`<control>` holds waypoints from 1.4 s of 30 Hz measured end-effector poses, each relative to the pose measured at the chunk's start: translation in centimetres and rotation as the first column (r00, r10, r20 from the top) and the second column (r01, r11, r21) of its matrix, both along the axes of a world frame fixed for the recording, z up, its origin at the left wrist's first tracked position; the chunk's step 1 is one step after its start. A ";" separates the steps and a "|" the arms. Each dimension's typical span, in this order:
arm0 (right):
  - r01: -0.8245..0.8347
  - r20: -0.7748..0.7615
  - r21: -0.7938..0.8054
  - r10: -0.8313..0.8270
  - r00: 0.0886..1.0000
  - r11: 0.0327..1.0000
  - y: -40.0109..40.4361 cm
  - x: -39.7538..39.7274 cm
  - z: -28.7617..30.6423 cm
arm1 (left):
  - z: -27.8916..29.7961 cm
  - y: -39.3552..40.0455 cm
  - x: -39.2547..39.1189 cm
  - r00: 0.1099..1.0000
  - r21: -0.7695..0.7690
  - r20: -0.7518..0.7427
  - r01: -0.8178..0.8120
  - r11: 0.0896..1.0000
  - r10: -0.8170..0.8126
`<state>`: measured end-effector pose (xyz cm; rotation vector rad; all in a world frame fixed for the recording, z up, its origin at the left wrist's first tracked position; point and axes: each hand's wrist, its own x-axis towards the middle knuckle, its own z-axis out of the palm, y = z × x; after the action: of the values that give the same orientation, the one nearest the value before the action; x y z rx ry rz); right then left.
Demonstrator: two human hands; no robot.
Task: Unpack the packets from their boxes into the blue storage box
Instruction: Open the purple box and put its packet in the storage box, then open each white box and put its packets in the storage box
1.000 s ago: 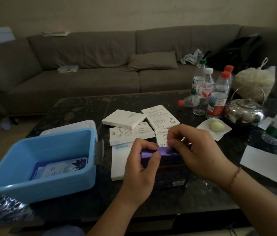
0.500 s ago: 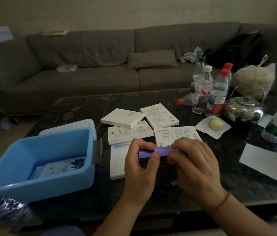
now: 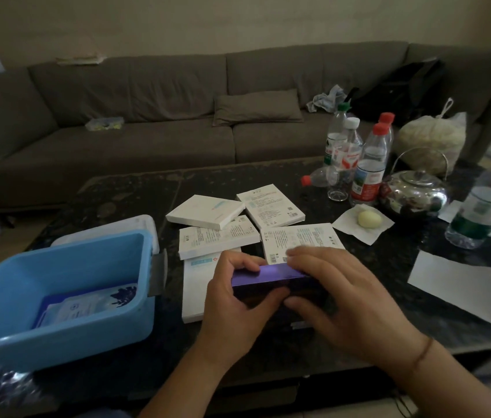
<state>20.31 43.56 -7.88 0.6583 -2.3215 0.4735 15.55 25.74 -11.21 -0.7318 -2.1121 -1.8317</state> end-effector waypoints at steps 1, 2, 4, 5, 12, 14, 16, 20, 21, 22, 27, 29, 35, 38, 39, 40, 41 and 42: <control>0.046 -0.014 0.040 -0.046 0.999 0.998 0.1 0.2 0.1 | 0.0 -0.3 0.2 1.000 -0.042 0.010 0.027 0.999 -0.026; 0.088 -0.029 0.027 -0.087 0.996 0.996 0.4 0.5 0.2 | -0.1 -0.7 0.4 0.997 -0.088 0.030 0.076 0.993 -0.074; 0.170 0.001 -0.188 -0.173 0.985 0.967 1.4 1.4 0.8 | -0.4 -1.4 1.0 0.983 -0.194 0.056 0.184 0.964 -0.176; 0.218 0.054 -0.358 -0.213 0.976 0.908 2.4 1.7 1.1 | -0.9 -1.6 1.0 0.982 -0.243 0.046 0.191 0.951 -0.186; 0.769 0.635 -0.536 -0.434 0.639 0.348 16.3 0.6 -5.7 | -6.2 -2.5 -2.0 0.954 -0.624 -0.032 -0.252 0.740 0.298; 0.838 0.695 -0.458 -0.468 0.545 0.295 17.0 0.7 -7.3 | -7.1 -2.6 -2.5 0.944 -0.745 -0.078 -0.269 0.611 0.320; 0.871 0.685 -0.380 -0.538 0.491 0.312 16.6 0.6 -8.2 | -7.1 -2.3 -2.8 0.940 -0.860 -0.078 -0.231 0.454 0.332; 0.898 0.617 -0.151 -0.670 0.412 0.413 15.3 0.3 -9.3 | -6.8 -1.4 -3.3 0.916 -0.930 -0.046 -0.185 0.317 0.398; 0.896 0.582 -0.095 -0.706 0.403 0.434 15.3 0.2 -9.5 | -6.8 -1.3 -3.4 0.910 -0.933 -0.040 -0.182 0.311 0.413; 0.895 0.536 -0.042 -0.746 0.396 0.444 15.2 0.2 -9.5 | -6.8 -1.2 -3.5 0.905 -0.932 -0.037 -0.185 0.313 0.424; 0.805 0.403 -0.083 -0.719 0.566 0.588 10.2 -0.6 -6.3 | -6.5 -1.2 -3.4 0.891 -0.907 -0.057 -0.234 0.350 0.450; 0.692 0.612 -0.198 -0.464 0.640 0.694 5.8 -0.8 -4.5 | -6.0 -1.5 -3.2 0.884 -0.892 -0.073 -0.264 0.366 0.462; 0.567 0.854 -0.495 0.246 0.459 0.659 -4.6 -4.7 -5.6 | -4.1 -3.0 -0.1 0.916 -0.839 -0.114 -0.296 0.456 0.386; 0.661 0.823 -0.564 0.403 0.400 0.495 -6.9 -6.6 -6.8 | -5.4 -3.4 1.6 0.943 -0.775 -0.149 -0.298 0.558 0.297; 0.685 0.787 -0.597 0.469 0.401 0.418 -7.3 -6.8 -7.3 | -6.0 -3.5 2.0 0.949 -0.774 -0.153 -0.289 0.564 0.276; 0.702 0.759 -0.615 0.513 0.402 0.360 -7.5 -7.0 -7.9 | -6.7 -3.7 2.2 0.954 -0.760 -0.159 -0.283 0.585 0.256; 0.714 0.752 -0.619 0.511 0.417 0.328 -7.4 -7.0 -8.1 | -7.0 -3.8 2.2 0.955 -0.746 -0.181 -0.290 0.600 0.237; 0.715 0.741 -0.632 0.502 0.445 0.299 -7.3 -6.7 -8.1 | -7.4 -3.8 2.0 0.941 -0.720 -0.232 -0.335 0.608 0.245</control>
<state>13.57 36.26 -16.03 -0.7068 -2.1303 2.4556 17.52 21.90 -18.60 -0.5562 -2.7049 -0.6596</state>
